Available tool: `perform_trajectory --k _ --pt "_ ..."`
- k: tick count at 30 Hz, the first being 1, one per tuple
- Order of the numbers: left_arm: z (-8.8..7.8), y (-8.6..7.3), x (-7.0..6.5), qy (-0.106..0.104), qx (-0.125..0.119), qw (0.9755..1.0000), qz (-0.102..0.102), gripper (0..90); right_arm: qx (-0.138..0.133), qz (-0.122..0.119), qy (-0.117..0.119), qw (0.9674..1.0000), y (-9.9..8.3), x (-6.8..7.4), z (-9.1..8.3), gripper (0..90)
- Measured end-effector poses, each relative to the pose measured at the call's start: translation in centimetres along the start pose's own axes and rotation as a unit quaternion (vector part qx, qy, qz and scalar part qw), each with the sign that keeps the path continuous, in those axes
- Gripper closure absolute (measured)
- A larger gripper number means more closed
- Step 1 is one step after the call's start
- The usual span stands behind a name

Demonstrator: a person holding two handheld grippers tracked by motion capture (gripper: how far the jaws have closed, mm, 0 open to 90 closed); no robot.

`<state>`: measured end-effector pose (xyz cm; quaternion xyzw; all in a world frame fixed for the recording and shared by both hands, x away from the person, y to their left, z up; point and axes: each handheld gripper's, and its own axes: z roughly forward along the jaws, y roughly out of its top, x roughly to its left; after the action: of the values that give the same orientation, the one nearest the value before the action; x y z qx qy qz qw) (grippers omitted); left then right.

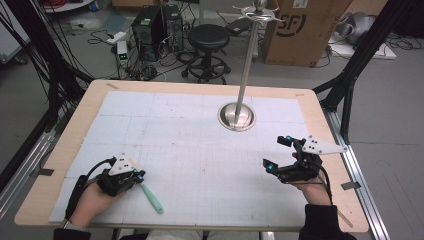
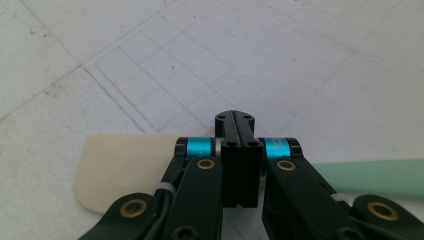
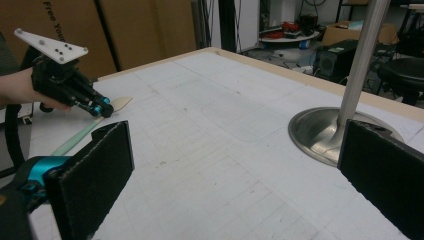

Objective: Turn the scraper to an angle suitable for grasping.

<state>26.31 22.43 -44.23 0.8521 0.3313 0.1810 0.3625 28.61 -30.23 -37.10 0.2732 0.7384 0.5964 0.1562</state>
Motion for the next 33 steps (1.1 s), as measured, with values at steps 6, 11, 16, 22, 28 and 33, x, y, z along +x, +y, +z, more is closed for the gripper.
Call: perform_trajectory --k 6,11,16,22,28,33 --pt "-1.1 -0.3 -0.4 -0.023 -0.014 0.9993 -0.025 90.0 0.001 -0.004 0.004 1.0 0.1 0.0 0.4 0.6" --pt "-2.6 -1.3 -1.9 -0.041 -0.025 0.9988 -0.009 90.0 0.005 -0.001 0.01 0.9999 0.1 -0.1 0.7 0.6" --pt "-2.8 -2.4 -2.8 -0.059 -0.01 0.9982 -0.008 90.0 0.001 -0.001 0.009 1.0 0.2 -0.2 0.8 0.6" --pt "-2.2 -2.0 -3.1 -0.064 -0.016 0.9978 0.0 90.0 0.004 -0.005 0.014 0.9999 0.4 0.1 1.0 0.6" --pt "0.0 -0.1 -3.0 -0.061 -0.017 0.9979 0.013 90.0 0.014 -0.009 0.014 0.9998 0.3 0.3 1.1 0.6" --pt "1.5 1.1 -2.9 -0.05 -0.023 0.9982 0.022 90.0 0.009 -0.003 0.01 0.9999 0.1 0.3 0.6 0.6"
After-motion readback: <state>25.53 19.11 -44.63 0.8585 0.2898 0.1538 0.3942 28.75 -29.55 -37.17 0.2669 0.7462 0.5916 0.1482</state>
